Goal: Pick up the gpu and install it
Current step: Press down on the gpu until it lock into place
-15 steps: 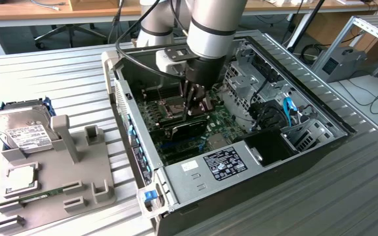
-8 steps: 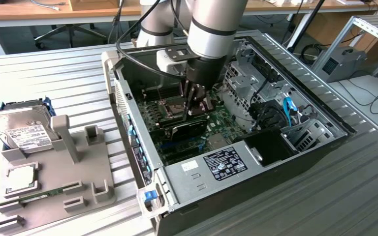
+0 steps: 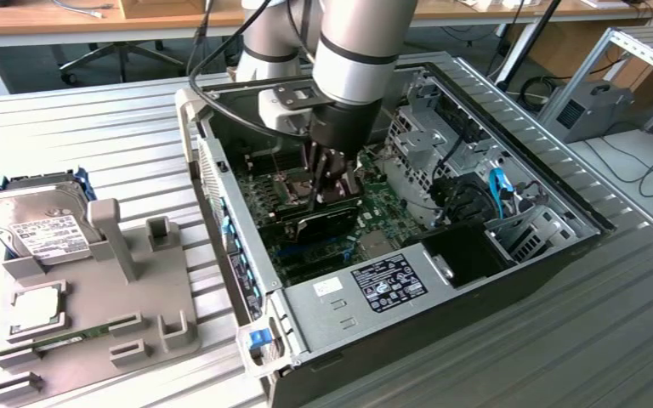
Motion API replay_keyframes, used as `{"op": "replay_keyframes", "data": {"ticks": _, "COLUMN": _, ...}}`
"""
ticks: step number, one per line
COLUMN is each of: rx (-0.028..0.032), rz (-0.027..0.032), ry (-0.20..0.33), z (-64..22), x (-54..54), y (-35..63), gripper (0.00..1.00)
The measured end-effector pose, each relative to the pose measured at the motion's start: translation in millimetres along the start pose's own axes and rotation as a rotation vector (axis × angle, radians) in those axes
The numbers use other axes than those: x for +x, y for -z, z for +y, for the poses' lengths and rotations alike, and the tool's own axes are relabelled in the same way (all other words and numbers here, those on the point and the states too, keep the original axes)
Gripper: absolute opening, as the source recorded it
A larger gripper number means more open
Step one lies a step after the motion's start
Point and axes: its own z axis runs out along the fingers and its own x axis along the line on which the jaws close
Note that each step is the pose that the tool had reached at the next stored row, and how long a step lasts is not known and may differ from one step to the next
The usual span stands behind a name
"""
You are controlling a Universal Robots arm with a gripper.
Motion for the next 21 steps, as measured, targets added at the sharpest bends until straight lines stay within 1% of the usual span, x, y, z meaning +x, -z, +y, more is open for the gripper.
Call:
{"op": "replay_keyframes", "data": {"ticks": 2, "rx": 0.0000, "rz": 0.0000, "ry": 0.000, "z": 8.0, "x": 1.3, "y": -1.4, "gripper": 0.11}}
{"op": "replay_keyframes", "data": {"ticks": 3, "rx": 0.0000, "rz": 0.0001, "ry": 0.000, "z": 9.9, "x": 1.9, "y": -2.0, "gripper": 0.11}}
{"op": "replay_keyframes", "data": {"ticks": 10, "rx": -0.0001, "rz": 0.0008, "ry": 0.000, "z": 18.6, "x": 3.8, "y": -6.2, "gripper": 0.11}}
{"op": "replay_keyframes", "data": {"ticks": 13, "rx": 0.0000, "rz": 0.0008, "ry": 0.000, "z": 23.3, "x": 3.7, "y": -10.1, "gripper": 0.11}}
{"op": "replay_keyframes", "data": {"ticks": 17, "rx": -0.0002, "rz": 0.0012, "ry": 0.000, "z": 27.1, "x": 3.5, "y": -14.5, "gripper": 0.11}}
{"op": "replay_keyframes", "data": {"ticks": 21, "rx": 0.0000, "rz": 0.0009, "ry": 0.000, "z": 27.9, "x": 3.6, "y": -16.0, "gripper": 0.11}}
